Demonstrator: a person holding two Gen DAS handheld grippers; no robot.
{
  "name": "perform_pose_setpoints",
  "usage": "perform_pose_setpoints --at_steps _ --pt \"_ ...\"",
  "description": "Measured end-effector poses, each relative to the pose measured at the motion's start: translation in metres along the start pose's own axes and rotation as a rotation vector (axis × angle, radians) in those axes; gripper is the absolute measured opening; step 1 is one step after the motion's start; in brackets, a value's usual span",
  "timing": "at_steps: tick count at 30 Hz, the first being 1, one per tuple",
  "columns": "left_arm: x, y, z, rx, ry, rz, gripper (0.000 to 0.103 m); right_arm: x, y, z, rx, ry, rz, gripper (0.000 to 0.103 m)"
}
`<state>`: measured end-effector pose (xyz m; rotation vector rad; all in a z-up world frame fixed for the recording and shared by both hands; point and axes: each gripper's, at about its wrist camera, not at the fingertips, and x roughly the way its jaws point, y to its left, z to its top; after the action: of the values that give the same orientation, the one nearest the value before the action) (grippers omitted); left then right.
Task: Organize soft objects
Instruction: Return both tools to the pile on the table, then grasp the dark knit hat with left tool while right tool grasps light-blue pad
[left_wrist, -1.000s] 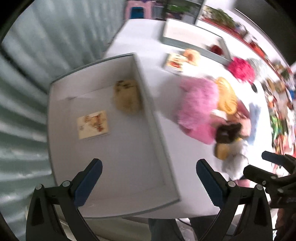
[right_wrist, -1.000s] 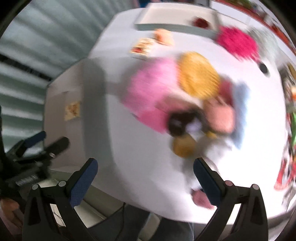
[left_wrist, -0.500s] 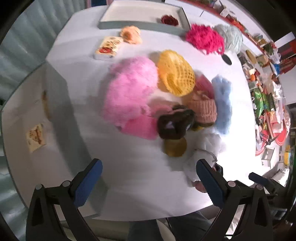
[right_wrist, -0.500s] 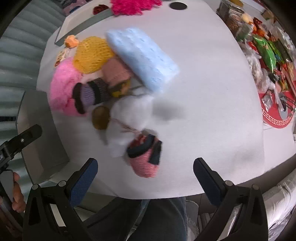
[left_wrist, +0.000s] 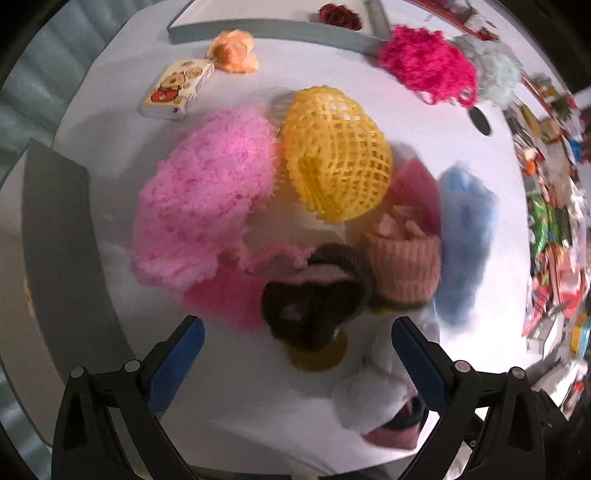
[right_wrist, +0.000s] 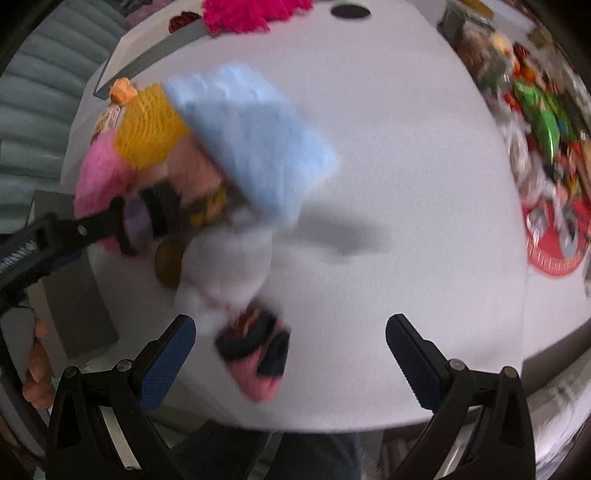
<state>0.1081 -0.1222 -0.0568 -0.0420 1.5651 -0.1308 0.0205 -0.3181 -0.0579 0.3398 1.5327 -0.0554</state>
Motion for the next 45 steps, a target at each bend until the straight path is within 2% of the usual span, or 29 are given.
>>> perform_pose_setpoints --at_steps 3,7,12,15,16,17,18,19,20,21,22,24,25,37,45 --pt "0.012 0.000 0.007 -0.072 0.029 0.000 0.102 0.004 0.003 0.021 -0.053 -0.023 -0.012 0.103" --pt "0.022 -0.001 0.011 -0.117 0.046 0.021 0.102 0.015 0.015 0.054 -0.191 -0.052 -0.038 0.103" --pt "0.030 -0.006 0.012 -0.151 0.051 0.051 0.102 0.037 0.029 0.083 -0.340 -0.034 -0.042 0.103" --pt "0.035 -0.011 0.013 -0.170 0.048 0.061 0.101 0.043 0.029 0.094 -0.372 -0.028 -0.023 0.100" --pt "0.036 -0.015 0.015 -0.169 0.045 0.069 0.099 0.044 0.029 0.099 -0.379 -0.022 -0.002 0.092" --pt "0.035 -0.017 0.015 -0.167 0.042 0.074 0.088 0.045 0.030 0.101 -0.378 -0.017 0.011 0.085" --pt "0.036 -0.018 0.014 -0.164 0.044 0.076 0.076 0.045 0.029 0.104 -0.373 -0.006 0.037 0.065" --pt "0.036 -0.018 0.013 -0.164 0.049 0.075 0.075 0.045 0.026 0.106 -0.357 0.015 0.072 0.045" --pt "0.035 -0.019 0.012 -0.170 0.044 0.074 0.072 0.044 0.023 0.108 -0.345 0.028 0.091 0.037" --pt "0.034 -0.018 0.011 -0.174 0.038 0.070 0.064 0.044 0.020 0.109 -0.335 0.038 0.100 0.024" --pt "0.032 -0.018 0.010 -0.172 0.037 0.072 0.063 0.043 0.017 0.110 -0.328 0.050 0.106 0.020" --pt "0.024 -0.016 0.006 -0.173 0.021 0.056 0.054 0.039 0.013 0.111 -0.315 0.055 0.130 0.019" --pt "0.019 -0.013 0.003 -0.170 0.017 0.047 0.053 0.034 0.010 0.111 -0.308 0.054 0.145 0.019" --pt "-0.016 0.005 -0.030 -0.098 0.005 0.036 0.051 -0.014 -0.018 0.100 -0.261 0.033 0.210 0.016" --pt "-0.058 0.002 -0.058 -0.043 -0.050 -0.005 0.051 -0.024 -0.027 0.097 -0.230 0.025 0.213 0.016"
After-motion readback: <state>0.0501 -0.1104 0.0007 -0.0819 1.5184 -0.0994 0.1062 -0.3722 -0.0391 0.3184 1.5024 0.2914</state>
